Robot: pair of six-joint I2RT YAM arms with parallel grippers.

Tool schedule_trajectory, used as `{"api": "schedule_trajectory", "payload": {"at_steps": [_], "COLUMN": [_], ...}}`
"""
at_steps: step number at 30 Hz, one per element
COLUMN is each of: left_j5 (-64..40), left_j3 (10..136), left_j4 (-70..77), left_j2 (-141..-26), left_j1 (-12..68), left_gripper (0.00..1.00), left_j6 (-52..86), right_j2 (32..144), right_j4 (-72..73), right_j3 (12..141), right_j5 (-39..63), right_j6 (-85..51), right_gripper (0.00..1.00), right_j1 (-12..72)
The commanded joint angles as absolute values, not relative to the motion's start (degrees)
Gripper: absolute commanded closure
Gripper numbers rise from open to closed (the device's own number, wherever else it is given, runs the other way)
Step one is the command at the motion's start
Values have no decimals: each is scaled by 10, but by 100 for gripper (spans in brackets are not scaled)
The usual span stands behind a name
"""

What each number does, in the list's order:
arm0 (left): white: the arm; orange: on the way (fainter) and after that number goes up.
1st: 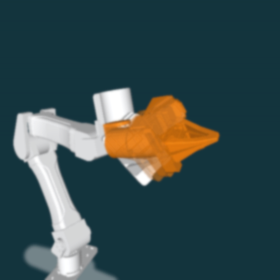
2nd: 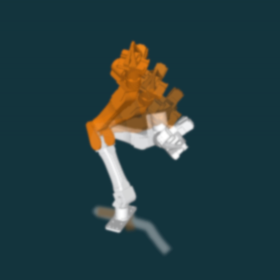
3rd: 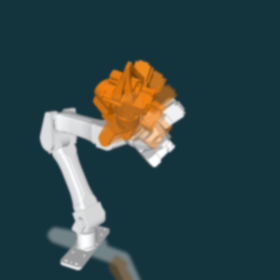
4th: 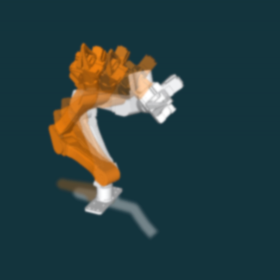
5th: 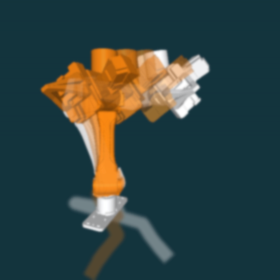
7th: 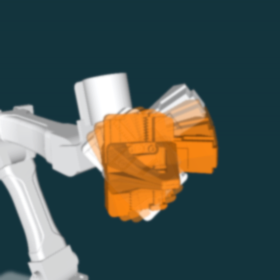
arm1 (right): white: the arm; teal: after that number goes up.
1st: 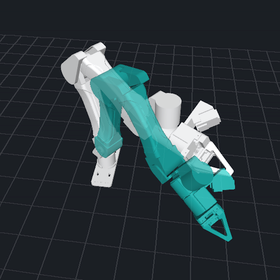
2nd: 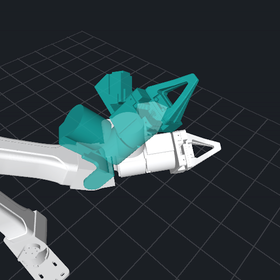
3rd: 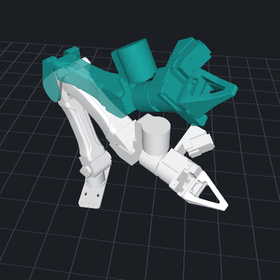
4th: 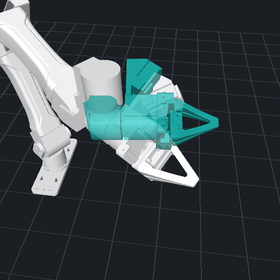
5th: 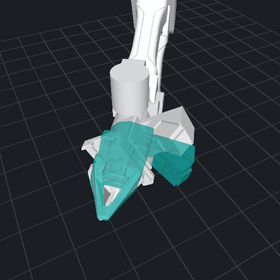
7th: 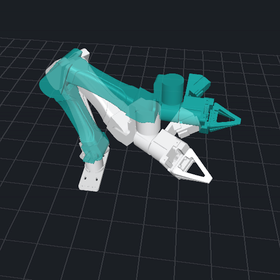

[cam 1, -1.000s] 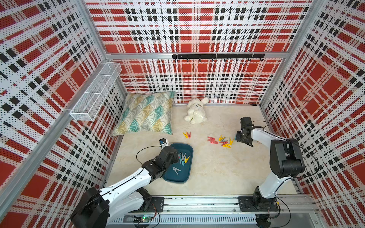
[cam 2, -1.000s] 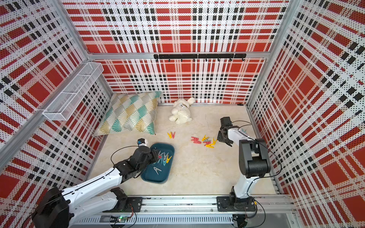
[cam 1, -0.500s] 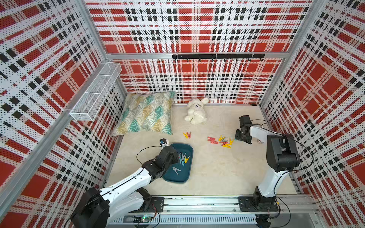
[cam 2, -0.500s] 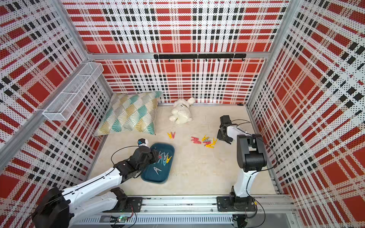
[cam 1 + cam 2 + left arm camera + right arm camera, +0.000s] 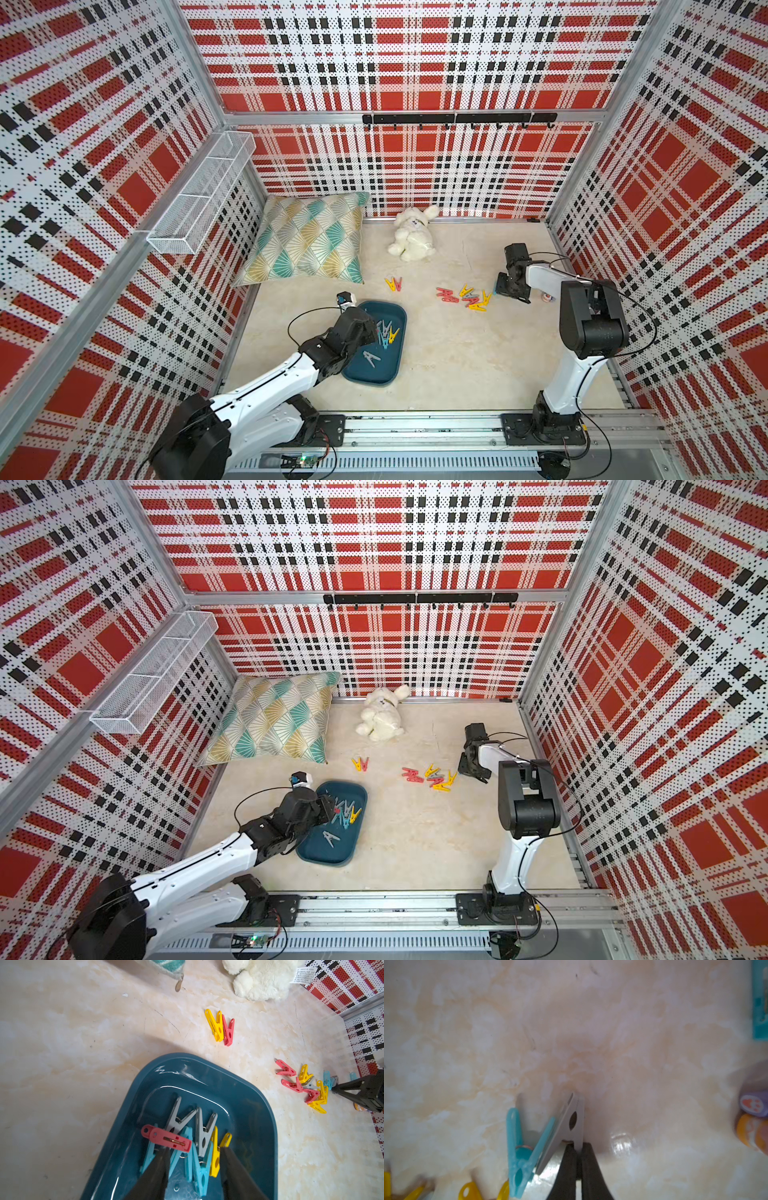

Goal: Put the clothespins into the storage box
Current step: Pick up the clothespin from the center of the board.

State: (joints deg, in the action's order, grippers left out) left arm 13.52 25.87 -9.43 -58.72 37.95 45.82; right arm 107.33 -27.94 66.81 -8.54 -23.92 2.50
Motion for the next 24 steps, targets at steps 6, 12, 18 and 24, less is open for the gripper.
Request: {"api": "schedule_trajectory", "payload": {"at_steps": [6, 12, 18, 24], "left_j5": [112, 81, 48, -2], "left_j3": [305, 336, 350, 352], "left_j4": [-81, -71, -45, 4], "left_j2": [-592, -607, -620, -641], "left_j1": [376, 373, 366, 353], "left_gripper": [55, 54, 54, 54], "left_j6": [449, 444, 447, 462], "right_j2": [1011, 972, 949, 934], "right_j4": [-272, -279, -284, -269], "right_j3": [647, 642, 641, 637], "right_j5": [-47, 8, 56, 140], "right_j6": [-242, -237, -237, -249], "right_gripper": [99, 100, 100, 100], "right_j1": [21, 29, 51, 96]}}
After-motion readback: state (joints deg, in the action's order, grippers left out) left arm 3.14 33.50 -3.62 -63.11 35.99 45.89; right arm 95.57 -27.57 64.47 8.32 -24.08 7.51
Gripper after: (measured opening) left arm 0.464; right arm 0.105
